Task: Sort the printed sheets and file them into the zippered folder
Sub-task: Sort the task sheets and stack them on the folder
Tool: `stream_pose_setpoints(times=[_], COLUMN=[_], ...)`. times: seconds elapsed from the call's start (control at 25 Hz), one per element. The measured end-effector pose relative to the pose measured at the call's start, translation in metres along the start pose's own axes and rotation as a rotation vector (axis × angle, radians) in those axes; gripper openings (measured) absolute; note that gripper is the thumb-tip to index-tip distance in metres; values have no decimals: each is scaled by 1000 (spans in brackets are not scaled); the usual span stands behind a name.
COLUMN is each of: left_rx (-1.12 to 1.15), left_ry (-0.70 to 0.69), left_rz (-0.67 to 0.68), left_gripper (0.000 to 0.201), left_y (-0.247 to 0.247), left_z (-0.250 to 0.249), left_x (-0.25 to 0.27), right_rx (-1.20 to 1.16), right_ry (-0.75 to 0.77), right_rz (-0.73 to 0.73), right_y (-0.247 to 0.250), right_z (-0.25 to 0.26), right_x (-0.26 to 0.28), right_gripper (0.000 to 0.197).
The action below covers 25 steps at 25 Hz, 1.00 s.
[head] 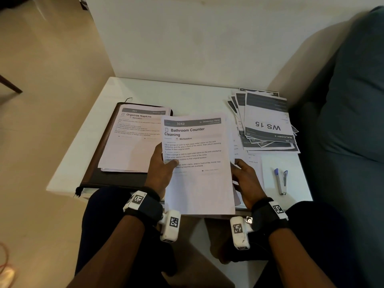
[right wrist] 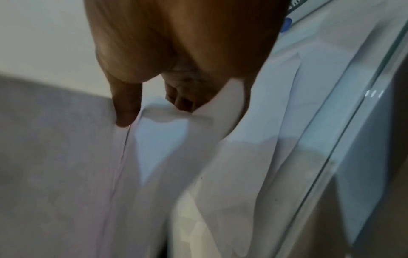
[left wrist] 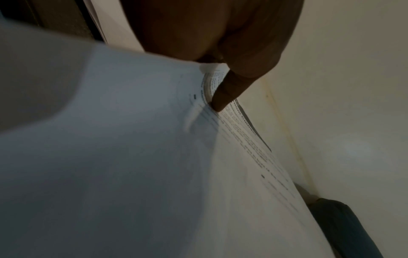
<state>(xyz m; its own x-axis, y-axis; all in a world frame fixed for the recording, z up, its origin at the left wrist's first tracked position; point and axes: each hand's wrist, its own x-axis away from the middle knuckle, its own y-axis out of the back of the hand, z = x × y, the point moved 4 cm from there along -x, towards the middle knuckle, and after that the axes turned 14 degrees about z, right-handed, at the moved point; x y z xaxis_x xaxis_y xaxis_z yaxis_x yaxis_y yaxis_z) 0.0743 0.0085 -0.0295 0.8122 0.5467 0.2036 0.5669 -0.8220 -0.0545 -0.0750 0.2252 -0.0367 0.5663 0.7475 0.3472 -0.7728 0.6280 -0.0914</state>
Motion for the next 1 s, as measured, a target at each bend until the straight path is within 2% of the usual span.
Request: stream_pose_setpoints(times=[0.16,0.36,0.48,0.64,0.72,0.84,0.92,1.0], left_rx=[7,65,121,110,69,39,34,31], left_ry=[37,178,266,284,298,323,350,360], left_rz=[-78,-136,-53,-6,-24,-42,-42,-40], left_gripper=[40,25,31,43,46,45,45,45], left_y=[5,-1,-8,-9,-7,-5,-5,-5], left_z=[7,31,47,58,60,63,64,64], left_x=[5,20,29,34,34,36,38,39], right_rx=[-44,220,280,326,440,719,818,895], right_ry=[2,3,-61,-156,-193,-213,-313,-422], right_rz=[-17,40,42,77,-26,-332,-368,-322], right_y=[9,-2,-3,-2,11,43,55,58], right_z=[11,-9,-27,-35,-34,-22,-21,-23], right_x=[8,0,-5,-11,-17,-29,-38,-46], right_gripper=[25,32,28,22,22,43,68,88])
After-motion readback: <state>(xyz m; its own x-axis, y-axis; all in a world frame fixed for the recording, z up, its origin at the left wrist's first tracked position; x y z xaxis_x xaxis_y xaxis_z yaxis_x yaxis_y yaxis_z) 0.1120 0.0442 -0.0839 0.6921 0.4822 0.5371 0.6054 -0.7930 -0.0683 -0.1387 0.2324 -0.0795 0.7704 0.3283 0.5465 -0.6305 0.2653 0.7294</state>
